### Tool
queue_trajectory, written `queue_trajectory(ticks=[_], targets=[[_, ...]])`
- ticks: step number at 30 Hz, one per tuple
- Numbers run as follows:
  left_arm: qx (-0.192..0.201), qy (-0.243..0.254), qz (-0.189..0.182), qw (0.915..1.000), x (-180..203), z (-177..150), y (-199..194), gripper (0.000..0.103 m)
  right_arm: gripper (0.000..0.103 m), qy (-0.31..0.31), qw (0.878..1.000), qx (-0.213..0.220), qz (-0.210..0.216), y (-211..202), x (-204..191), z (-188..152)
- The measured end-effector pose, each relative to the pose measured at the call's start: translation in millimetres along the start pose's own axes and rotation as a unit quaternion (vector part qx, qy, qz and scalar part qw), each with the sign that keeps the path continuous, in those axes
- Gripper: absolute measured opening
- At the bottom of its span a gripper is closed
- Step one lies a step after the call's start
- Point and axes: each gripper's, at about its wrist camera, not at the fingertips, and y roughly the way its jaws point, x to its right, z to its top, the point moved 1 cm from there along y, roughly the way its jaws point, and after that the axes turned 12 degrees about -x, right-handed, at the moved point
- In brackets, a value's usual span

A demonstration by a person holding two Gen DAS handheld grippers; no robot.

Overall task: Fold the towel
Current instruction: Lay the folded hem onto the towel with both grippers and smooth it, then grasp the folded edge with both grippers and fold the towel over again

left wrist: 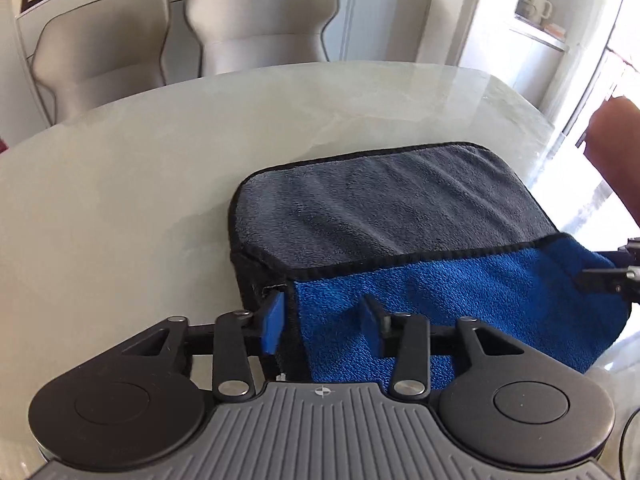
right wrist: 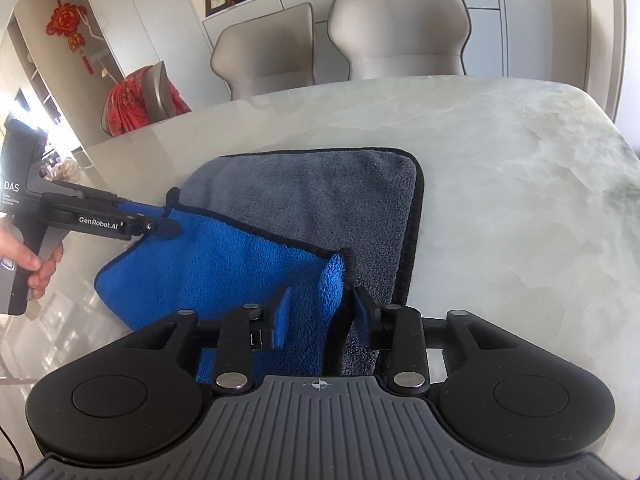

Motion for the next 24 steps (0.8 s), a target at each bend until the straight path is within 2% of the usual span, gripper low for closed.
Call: queue_trajectory(ticks=[3, 4, 6, 9, 14, 24], targets=[[0.001, -0.022, -0.009, 0.9997, -6, -2, -2, 0.026, 0.027, 0.008, 1.0, -0.005, -0.006, 3, 1, -3], [0.002, -0.024, -0.01, 0.9997, -7, -3, -2, 0.024, 0.019, 0.008, 1.0, -0.007, -0.011, 4, 1, -5], [0.005, -0.025, -0.011, 0.9996, -7, -5, -3, 0.018, 0.017, 0.007, 1.0, -0.004, -0.014, 4, 1, -6], [0.02, -0.022, -0.017, 0.9994, -6, -7, -7, 0.003, 0.015, 0.0, 1.0, 0.016, -0.018, -2, -3, -5], [0.059, -0.026, -0.023, 0.9977, -6, -9, -24, 0.002, 0.015, -0.006, 0.999, 0.039, -0.023, -10, -3, 5], [0.127, -0.042, 0.007, 0.991, -15, 7, -56, 0.002, 0.015, -0.045, 0.994, 0.086, -0.05, -12, -5, 54]])
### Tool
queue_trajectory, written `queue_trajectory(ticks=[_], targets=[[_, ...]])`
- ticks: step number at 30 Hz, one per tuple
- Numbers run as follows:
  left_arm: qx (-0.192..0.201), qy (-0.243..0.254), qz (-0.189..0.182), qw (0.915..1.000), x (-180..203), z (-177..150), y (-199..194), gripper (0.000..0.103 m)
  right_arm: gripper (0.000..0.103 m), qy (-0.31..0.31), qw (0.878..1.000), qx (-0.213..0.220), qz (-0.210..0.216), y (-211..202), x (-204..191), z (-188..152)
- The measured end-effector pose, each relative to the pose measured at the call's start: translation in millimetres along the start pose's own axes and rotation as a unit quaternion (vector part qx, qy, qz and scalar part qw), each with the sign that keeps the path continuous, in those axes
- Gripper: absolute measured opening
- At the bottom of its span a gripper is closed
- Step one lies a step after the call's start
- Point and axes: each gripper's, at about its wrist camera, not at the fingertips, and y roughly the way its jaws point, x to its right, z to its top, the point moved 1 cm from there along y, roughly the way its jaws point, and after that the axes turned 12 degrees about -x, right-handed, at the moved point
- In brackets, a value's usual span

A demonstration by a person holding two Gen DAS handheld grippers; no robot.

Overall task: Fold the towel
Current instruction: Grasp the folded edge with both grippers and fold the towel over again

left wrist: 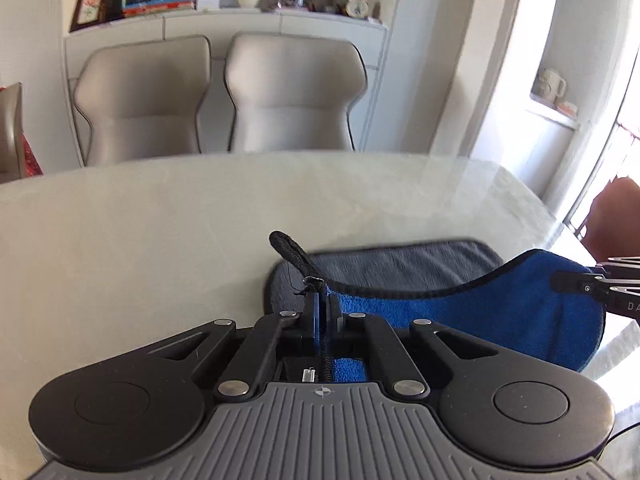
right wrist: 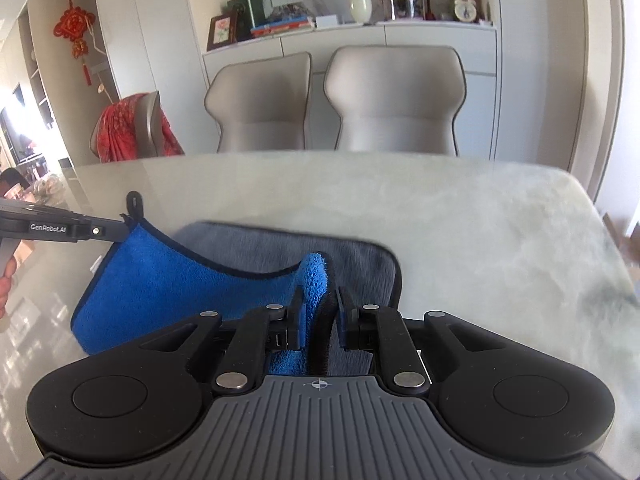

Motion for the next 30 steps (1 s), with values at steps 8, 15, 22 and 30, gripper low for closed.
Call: queue_trajectory(ticks=[8, 15, 22, 30], targets=[[-0.007, -0.018, 0.016, 0.9997, -15, 22, 27, 0.002, 0.017, 0.019, 1.0, -0.018, -0.009, 37, 18, 21], [-0.028, -0.01, 0.029, 0.9992, -13, 21, 56, 0.002, 0.036, 0.019, 0.998, -0.055, -0.038, 67, 25, 14], [-0.029, -0.008, 0.035, 0.9989, -14, 14, 56, 0.002, 0.043, 0.055, 0.996, -0.075, 0.009, 69, 38, 14], [-0.05, -0.027, 0.01, 0.9983, -13, 11, 64, 0.01, 0.045, 0.08, 0.993, -0.067, 0.054, 63, 38, 10]])
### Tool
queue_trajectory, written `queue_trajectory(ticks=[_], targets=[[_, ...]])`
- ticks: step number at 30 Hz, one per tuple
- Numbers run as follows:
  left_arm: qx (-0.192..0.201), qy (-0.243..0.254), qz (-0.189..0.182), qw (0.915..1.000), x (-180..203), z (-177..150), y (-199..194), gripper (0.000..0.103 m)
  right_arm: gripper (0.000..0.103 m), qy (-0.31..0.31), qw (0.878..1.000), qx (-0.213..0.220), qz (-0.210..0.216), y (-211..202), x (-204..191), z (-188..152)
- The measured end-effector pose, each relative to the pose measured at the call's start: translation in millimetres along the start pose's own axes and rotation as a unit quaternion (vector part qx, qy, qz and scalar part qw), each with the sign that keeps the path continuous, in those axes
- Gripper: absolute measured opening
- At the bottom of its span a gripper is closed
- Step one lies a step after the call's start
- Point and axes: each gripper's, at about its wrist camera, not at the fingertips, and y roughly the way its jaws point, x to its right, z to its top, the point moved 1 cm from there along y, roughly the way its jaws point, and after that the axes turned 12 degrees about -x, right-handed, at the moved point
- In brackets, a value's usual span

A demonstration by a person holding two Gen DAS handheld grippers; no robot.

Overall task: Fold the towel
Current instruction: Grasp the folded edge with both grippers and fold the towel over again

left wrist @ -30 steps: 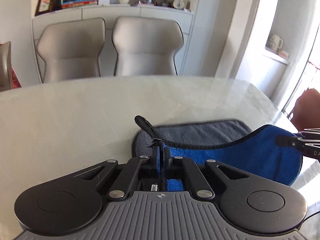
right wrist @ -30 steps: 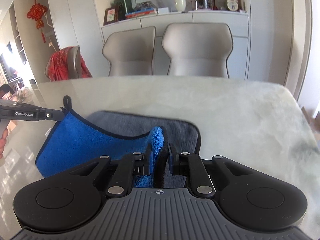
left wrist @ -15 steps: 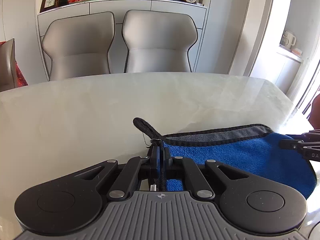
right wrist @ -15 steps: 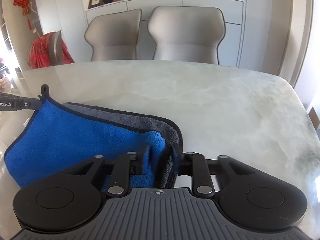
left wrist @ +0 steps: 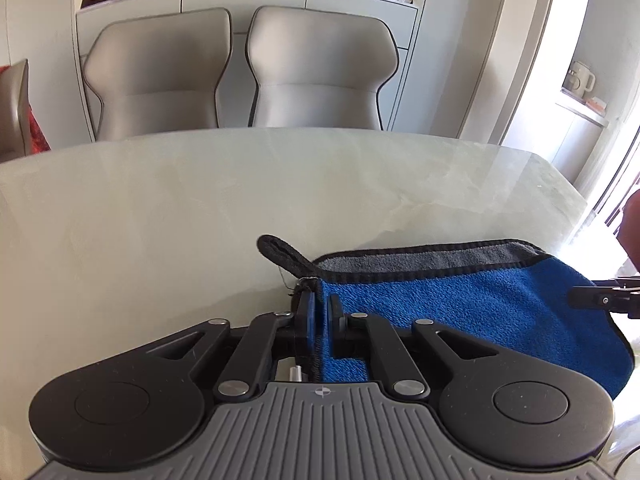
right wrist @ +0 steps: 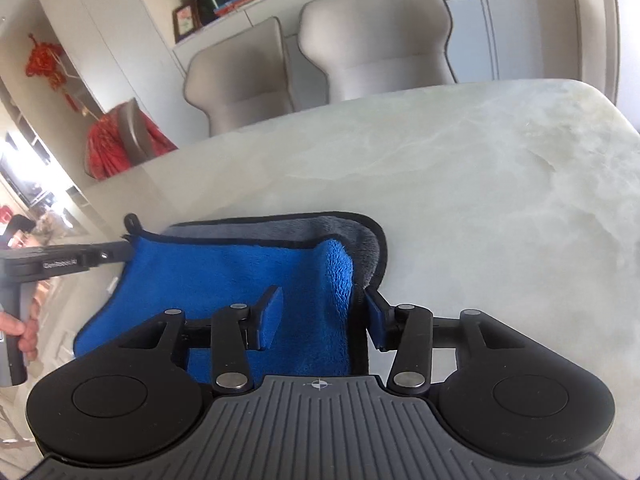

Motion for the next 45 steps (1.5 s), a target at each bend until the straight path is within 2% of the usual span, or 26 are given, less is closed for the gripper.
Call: queue_trajectory(ticks=[2, 5, 8, 12, 16, 19, 25, 31, 33, 36, 38, 42, 44, 45], targets=[[-0.005, -0.002, -0.004, 1.0, 1, 0, 3, 0.011, 0.039, -0.015, 1.0, -0.002, -0.022, 3, -2, 0], [0.001, 0.013, 0.01, 0.9999, 6, -2, 3, 0.01, 0.029, -0.032, 0.998, 0.008, -0.058, 1, -8, 3], [0.012, 0.026, 0.012, 0.9995, 11, -4, 1, 0.009, 0.027, -0.046, 0.998, 0.022, -0.049, -6, -16, 4], [0.016, 0.031, 0.009, 0.9994, 17, -2, 3, 0.007, 0.026, -0.073, 0.996, 0.014, -0.052, 0, -23, 7], [0.021, 0.019, 0.013, 0.9995, 15, 0, 4, 0.003, 0.021, -0.051, 0.997, 0.009, -0.049, 9, -17, 14], [0.032, 0.012, 0.016, 0.9993, 11, 3, -1, 0.003, 0.019, -0.039, 0.998, 0.022, -0.036, 7, -15, 19], [0.04, 0.012, 0.02, 0.9989, 7, 6, -7, 0.003, 0.019, -0.047, 0.998, 0.032, -0.029, 6, -17, 25], [0.054, 0.012, 0.028, 0.9981, 4, 13, -15, 0.002, 0.019, -0.017, 0.996, 0.083, -0.022, -8, -8, 34], [0.062, 0.014, 0.039, 0.9972, 4, 15, -19, 0.001, 0.019, -0.016, 0.996, 0.082, -0.023, -8, -5, 36], [0.05, 0.019, 0.033, 0.998, 4, 18, -17, 0.001, 0.023, -0.005, 0.998, 0.05, -0.024, 0, 2, 38], [0.037, 0.023, 0.023, 0.9988, 5, 17, -13, 0.005, 0.042, 0.004, 0.999, 0.039, -0.019, 5, 7, 34], [0.012, 0.05, 0.012, 0.9986, 12, 15, -4, 0.013, 0.044, -0.008, 0.999, 0.016, -0.034, 15, 7, 27], [-0.001, 0.066, 0.011, 0.9977, 17, 14, 2, 0.032, 0.045, -0.02, 0.999, 0.009, -0.036, 18, 5, 24], [-0.007, 0.069, 0.009, 0.9976, 18, 13, 4, 0.038, 0.046, -0.029, 0.999, 0.009, -0.036, 17, 1, 22]])
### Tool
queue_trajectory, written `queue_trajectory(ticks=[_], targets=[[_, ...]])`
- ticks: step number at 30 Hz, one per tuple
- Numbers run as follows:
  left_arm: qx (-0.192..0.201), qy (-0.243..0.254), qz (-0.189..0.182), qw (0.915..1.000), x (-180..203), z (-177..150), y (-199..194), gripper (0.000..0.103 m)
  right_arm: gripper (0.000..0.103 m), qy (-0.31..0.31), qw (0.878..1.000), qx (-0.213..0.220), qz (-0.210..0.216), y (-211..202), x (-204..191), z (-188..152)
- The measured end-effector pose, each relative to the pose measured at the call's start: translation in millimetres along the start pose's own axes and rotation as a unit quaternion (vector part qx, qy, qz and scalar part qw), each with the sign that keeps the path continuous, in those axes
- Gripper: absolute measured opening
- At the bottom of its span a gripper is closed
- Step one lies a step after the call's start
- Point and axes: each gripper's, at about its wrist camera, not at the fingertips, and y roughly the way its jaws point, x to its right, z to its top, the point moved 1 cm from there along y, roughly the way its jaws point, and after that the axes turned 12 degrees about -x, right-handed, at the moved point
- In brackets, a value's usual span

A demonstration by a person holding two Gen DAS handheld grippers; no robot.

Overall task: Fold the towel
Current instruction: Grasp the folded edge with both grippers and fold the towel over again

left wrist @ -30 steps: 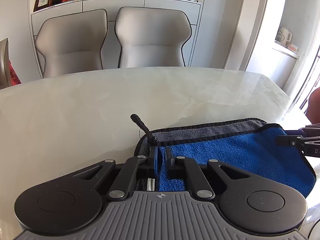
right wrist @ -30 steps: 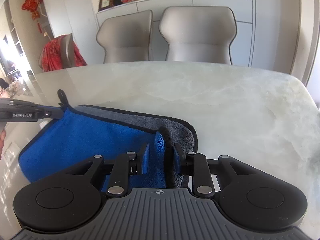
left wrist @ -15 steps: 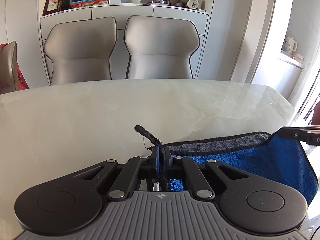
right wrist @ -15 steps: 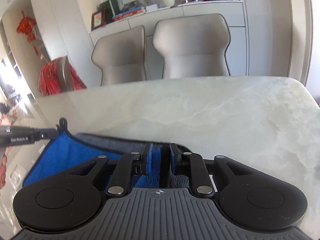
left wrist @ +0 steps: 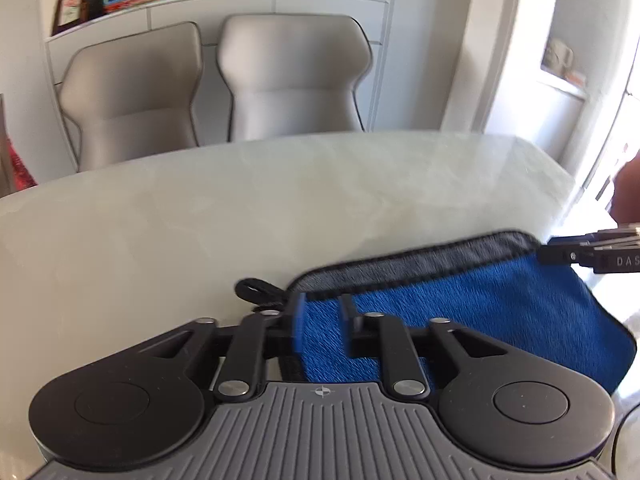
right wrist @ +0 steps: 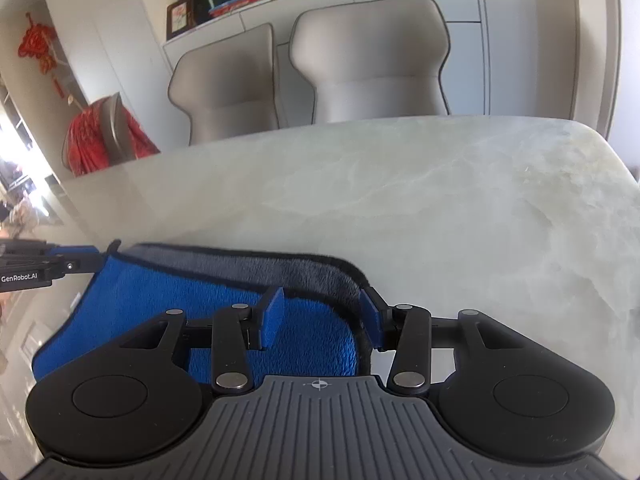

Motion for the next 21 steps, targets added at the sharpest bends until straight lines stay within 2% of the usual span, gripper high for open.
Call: queue_trajectory(ticks=[1, 4, 6, 9, 10, 12, 14, 15, 17, 21], targets=[[-0.004, 0.004, -0.001, 1.0, 1, 0, 2, 0.049, 0.05, -0.01, 1.0, 0.0, -0.002, 0, -4, -2], [-0.012, 0.02, 0.003, 0.9997, 7, -2, 8, 0.059, 0.059, -0.043, 0.999, -0.004, -0.017, -1, -14, -6], [-0.019, 0.033, 0.016, 0.9991, 12, -3, 11, 0.07, 0.059, -0.073, 0.997, -0.008, -0.032, 0, -24, -11], [-0.023, 0.042, 0.028, 0.9984, 17, -6, 14, 0.071, 0.058, -0.117, 0.991, -0.007, -0.061, 2, -37, -16], [-0.02, 0.04, 0.028, 0.9986, 17, -8, 14, 0.07, 0.054, -0.139, 0.988, -0.008, -0.07, 3, -43, -19], [-0.015, 0.033, 0.024, 0.9991, 16, -9, 13, 0.062, 0.042, -0.15, 0.986, -0.005, -0.068, 2, -48, -22], [-0.01, 0.032, 0.026, 0.9991, 16, -9, 12, 0.041, 0.028, -0.153, 0.986, 0.003, -0.067, 0, -50, -23], [-0.008, 0.033, 0.028, 0.999, 16, -10, 11, 0.037, 0.026, -0.155, 0.986, 0.004, -0.066, -1, -51, -23], [-0.004, 0.035, 0.029, 0.999, 17, -9, 9, 0.008, 0.021, -0.154, 0.986, 0.004, -0.064, -2, -52, -23], [0.014, 0.019, 0.025, 0.9994, 12, -9, 1, 0.007, 0.014, -0.14, 0.988, 0.013, -0.061, -3, -51, -22]])
